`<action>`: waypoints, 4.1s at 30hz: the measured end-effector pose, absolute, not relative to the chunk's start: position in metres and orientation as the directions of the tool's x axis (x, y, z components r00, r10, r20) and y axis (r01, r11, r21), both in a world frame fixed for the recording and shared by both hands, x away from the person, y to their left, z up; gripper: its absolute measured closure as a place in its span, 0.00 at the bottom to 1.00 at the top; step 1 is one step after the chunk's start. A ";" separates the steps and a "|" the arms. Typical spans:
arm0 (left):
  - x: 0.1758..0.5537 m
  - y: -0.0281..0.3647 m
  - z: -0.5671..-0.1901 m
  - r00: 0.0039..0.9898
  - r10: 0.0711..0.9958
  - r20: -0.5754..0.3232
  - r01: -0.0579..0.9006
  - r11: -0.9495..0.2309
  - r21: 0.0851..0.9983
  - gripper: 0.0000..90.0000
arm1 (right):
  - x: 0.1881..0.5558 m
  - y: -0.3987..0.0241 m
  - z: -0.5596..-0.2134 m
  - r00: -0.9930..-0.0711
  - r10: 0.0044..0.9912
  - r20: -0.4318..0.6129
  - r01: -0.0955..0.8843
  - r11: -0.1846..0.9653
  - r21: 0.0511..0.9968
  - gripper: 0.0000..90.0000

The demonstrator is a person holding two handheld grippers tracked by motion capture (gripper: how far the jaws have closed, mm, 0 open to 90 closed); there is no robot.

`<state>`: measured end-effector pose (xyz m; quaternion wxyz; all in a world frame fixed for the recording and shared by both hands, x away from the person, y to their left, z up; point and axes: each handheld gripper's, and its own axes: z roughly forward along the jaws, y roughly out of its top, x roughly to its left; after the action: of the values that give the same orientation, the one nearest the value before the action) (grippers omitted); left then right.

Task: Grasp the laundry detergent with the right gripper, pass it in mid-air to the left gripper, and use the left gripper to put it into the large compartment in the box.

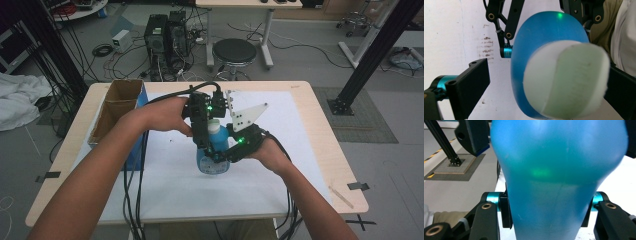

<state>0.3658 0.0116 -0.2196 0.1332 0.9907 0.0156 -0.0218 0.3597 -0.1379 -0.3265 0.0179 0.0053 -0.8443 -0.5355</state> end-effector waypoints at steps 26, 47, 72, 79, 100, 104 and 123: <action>0.367 0.005 -0.223 0.999 -0.005 -0.046 0.006 -0.969 0.248 0.25 | 0.361 -0.137 -0.328 -0.999 -0.027 0.026 0.012 0.423 0.906 0.50; 0.364 0.000 -0.224 0.998 -0.046 -0.051 -0.032 -0.971 0.236 0.42 | 0.360 -0.136 -0.328 -0.999 -0.031 0.027 0.011 0.428 0.904 0.50; 0.359 -0.005 -0.220 0.998 -0.045 -0.052 -0.034 -0.981 0.189 0.42 | 0.354 -0.137 -0.324 -0.998 -0.045 0.044 0.017 0.480 0.877 0.24; 0.362 0.003 -0.217 0.999 -0.007 -0.046 0.002 -0.982 0.187 0.42 | 0.348 -0.147 -0.327 -0.999 -0.014 0.035 0.022 0.550 0.835 0.11; 0.380 0.041 -0.204 0.977 0.211 0.033 0.198 -0.955 0.220 0.42 | 0.356 -0.220 -0.313 -0.985 0.174 -0.017 0.131 0.800 0.585 0.01; 0.384 0.048 -0.200 0.964 0.261 0.048 0.244 -0.942 0.229 0.42 | 0.359 -0.237 -0.305 -0.978 0.201 -0.059 0.139 0.834 0.534 0.01; 0.394 0.099 -0.145 0.889 0.456 0.046 0.430 -0.864 0.260 0.42 | 0.369 -0.282 -0.289 -0.977 0.208 -0.055 0.174 0.915 0.365 0.01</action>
<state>0.3939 0.0987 -0.1447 0.1223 0.9641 0.2298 0.0529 0.3688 -0.2824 -0.2894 -0.0462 -0.0978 -0.9773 -0.1821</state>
